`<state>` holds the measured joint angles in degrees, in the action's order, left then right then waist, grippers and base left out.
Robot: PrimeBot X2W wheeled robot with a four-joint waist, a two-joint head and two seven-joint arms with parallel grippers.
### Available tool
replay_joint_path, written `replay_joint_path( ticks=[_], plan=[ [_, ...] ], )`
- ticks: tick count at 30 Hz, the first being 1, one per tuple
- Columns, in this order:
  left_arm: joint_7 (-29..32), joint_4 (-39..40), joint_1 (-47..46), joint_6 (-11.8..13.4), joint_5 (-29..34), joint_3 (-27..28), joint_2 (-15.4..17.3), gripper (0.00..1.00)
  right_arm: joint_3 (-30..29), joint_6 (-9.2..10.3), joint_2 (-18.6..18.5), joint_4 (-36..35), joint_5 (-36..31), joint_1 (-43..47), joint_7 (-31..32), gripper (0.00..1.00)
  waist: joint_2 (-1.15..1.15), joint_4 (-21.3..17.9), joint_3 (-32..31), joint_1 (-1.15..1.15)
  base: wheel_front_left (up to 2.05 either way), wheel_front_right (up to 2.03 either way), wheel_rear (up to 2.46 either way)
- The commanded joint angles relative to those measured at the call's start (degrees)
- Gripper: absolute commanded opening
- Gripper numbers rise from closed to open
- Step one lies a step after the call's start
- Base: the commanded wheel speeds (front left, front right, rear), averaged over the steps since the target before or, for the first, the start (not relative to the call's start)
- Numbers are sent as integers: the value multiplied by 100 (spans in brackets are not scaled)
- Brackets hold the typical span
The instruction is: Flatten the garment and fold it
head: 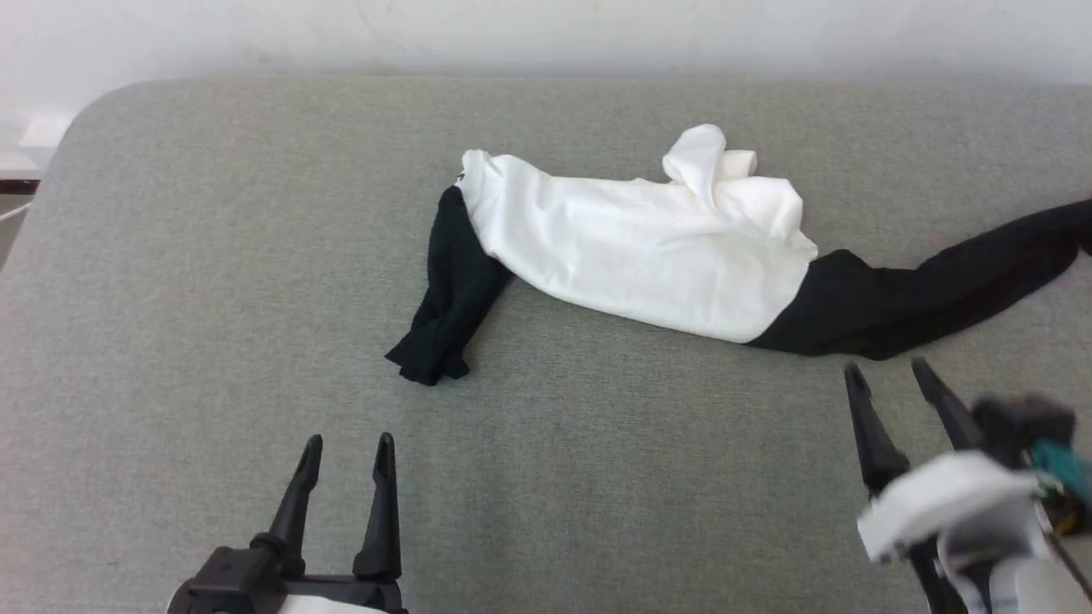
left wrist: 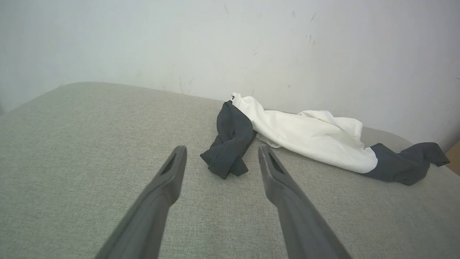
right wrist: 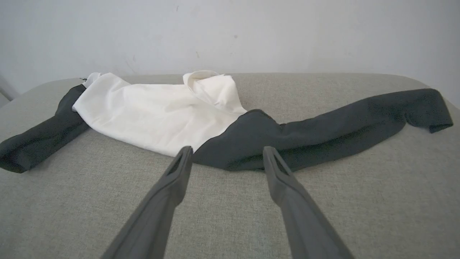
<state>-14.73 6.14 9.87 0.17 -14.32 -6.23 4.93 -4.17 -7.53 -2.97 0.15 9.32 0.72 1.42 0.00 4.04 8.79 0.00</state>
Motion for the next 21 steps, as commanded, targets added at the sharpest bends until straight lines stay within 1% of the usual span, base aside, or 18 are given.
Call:
replay_joint_path(
  ticks=[1,3,5,8,12,14,17,21],
  plan=[
    [-26,-55,-43,-71,27,17,-45,100,58,4,9,-69,-106,-253,338,100,0,66,2,0,0,0,0],
    [-27,-117,-66,-142,27,-1,-88,100,135,4,3,-128,-194,-545,872,100,0,119,54,0,0,0,0],
    [-27,-151,-117,-193,32,-19,-122,100,336,4,-133,-159,-227,-844,1380,100,0,183,136,0,0,0,0],
    [-27,-176,-210,-248,25,-39,-157,100,759,4,-547,-94,-124,-1277,2052,100,0,273,273,0,0,0,0],
    [-27,-219,-343,-296,-10,-55,-184,100,1385,4,-1200,182,94,-1825,2917,100,0,415,444,0,0,0,0],
    [-27,-247,-399,-312,-34,-65,-192,100,1735,4,-1497,338,208,-2080,3232,100,0,485,519,0,0,0,0],
    [-27,-292,-483,-331,-68,-95,-199,100,2142,4,-1789,589,421,-2404,3562,100,0,611,625,0,0,0,0],
    [-27,-342,-622,-331,-183,-168,-202,100,2584,4,-2081,929,553,-2764,3638,100,0,807,765,0,0,0,0]
  ],
)
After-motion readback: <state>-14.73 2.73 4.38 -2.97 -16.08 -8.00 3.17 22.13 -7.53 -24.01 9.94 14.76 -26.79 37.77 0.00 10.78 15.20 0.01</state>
